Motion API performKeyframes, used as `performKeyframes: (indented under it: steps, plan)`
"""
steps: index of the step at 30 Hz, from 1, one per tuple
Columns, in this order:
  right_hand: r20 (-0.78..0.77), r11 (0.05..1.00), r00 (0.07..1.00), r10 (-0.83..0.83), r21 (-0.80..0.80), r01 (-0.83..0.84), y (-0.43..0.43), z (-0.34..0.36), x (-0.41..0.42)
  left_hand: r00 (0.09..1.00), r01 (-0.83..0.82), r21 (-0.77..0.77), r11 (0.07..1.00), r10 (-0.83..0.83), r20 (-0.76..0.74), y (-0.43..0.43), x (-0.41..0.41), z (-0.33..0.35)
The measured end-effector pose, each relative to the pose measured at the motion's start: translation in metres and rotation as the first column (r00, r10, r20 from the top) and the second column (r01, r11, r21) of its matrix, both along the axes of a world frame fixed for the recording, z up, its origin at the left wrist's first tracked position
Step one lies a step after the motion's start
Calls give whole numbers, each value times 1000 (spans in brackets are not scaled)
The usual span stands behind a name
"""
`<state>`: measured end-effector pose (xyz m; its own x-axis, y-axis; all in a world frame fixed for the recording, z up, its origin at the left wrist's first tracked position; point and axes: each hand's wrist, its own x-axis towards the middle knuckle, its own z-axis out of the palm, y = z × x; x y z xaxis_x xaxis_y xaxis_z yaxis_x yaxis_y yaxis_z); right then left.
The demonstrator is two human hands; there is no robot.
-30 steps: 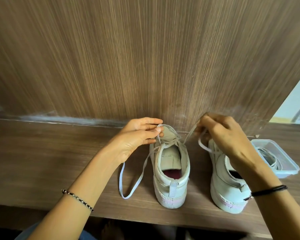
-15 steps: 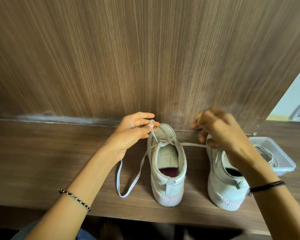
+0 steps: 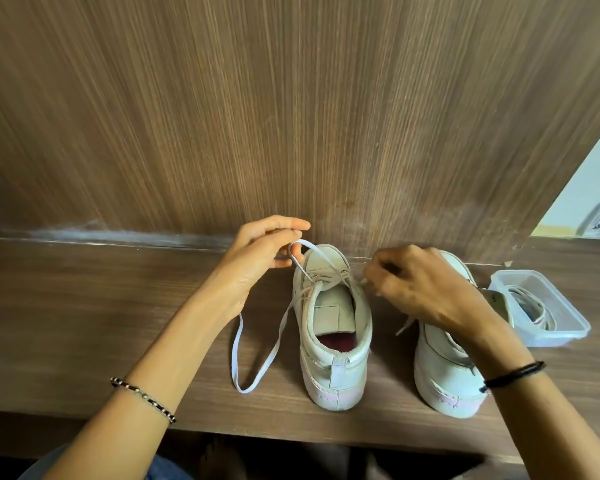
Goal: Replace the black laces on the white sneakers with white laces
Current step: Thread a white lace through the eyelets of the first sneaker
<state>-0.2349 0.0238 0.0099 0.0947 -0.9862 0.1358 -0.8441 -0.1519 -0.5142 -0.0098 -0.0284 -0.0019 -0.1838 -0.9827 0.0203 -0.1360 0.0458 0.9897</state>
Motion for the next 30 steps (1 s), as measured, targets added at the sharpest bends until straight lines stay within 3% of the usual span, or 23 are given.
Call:
performKeyframes:
  steps: [5, 7, 10, 12, 13, 15, 17, 20, 24, 30]
  plan:
    - [297, 985, 942, -155, 115, 125, 3, 6, 2, 997, 42, -14, 999, -41, 71, 2, -3, 0]
    - [489, 976, 848, -206, 168, 139, 4, 6, 2, 993, 65, -13, 998, -64, 99, 3, -5, 0]
    - [715, 953, 632, -298, 253, 164, 2, 10, 0, 982, 99, -3, 995, -97, 160, 4, -7, -1]
    - [797, 943, 505, -331, 290, 160, 1, 14, -1, 970, 137, 6, 990, -136, 201, 4, -8, -3]
    - [801, 943, 498, -331, 288, 164, 2, 17, -2, 964, 160, 7, 987, -158, 212, 5, -8, -4]
    - [696, 948, 643, -318, 234, 215, 4, 16, -6, 958, 191, -14, 981, -184, 222, 6, -9, -5]
    - [485, 956, 825, -291, 124, 265, 4, 9, -10, 959, 196, -48, 979, -181, 217, 6, -9, -6]
    - [196, 977, 964, -180, -76, 198, 1, 4, -10, 962, 186, -79, 979, -165, 218, 5, -9, -7]
    - [45, 976, 993, 109, -197, -98, 0, 7, -3, 961, 183, -95, 979, -157, 228, 5, -11, -7]
    - [-83, 968, 966, 246, 79, -239, -3, -3, -5, 952, 182, -134, 974, -141, 271, 4, -10, -6]
